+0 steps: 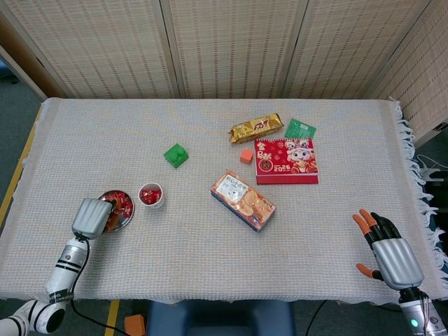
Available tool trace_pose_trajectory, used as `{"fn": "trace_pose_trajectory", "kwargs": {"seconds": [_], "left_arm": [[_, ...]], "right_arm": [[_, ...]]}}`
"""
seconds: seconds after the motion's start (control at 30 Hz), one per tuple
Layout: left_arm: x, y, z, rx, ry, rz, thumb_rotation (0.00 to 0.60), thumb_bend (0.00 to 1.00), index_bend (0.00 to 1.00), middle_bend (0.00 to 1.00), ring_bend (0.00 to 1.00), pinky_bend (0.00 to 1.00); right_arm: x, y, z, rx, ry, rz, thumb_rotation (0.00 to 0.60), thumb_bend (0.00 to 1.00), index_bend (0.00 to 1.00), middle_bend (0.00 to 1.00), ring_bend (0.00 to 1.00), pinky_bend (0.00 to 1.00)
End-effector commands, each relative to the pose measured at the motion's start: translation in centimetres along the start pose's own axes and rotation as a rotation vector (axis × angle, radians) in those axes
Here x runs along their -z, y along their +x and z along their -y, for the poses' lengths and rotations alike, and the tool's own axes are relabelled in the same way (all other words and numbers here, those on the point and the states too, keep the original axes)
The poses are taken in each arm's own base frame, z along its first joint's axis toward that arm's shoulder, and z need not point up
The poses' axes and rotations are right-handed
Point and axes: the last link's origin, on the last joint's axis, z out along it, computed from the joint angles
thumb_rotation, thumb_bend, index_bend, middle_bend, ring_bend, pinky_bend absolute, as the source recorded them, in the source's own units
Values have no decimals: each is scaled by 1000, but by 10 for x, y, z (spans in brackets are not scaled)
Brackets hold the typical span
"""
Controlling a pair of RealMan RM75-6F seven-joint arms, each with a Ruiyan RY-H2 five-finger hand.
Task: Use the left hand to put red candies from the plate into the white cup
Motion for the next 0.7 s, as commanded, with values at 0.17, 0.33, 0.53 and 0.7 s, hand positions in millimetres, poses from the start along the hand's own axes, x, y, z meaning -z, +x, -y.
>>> {"fn": "trace_pose_trajectory", "kwargs": {"seconds": [0.17,0.33,0.53,0.7], "left_arm": [[-21,53,-18,51,-46,-155,600,401,531,561,759,1000],[-38,65,-41,40,-86,-162,600,403,517,540,759,1000],[-54,57,-62,4,-110,-130,600,400,505,519,759,1000],[-62,43,-66,-47,-99,-84,600,401,468,469,759,1000]], "right_arm": [[-3,-2,1,5,-2,10,600,24,0,0,0,113],[-4,-3,1,7,-7,13,600,23,0,0,0,113],[-4,-2,-1,4,-13,10,600,23,0,0,0,113],[-3,0,-2,-1,-14,5,600,24,0,0,0,113]]}}
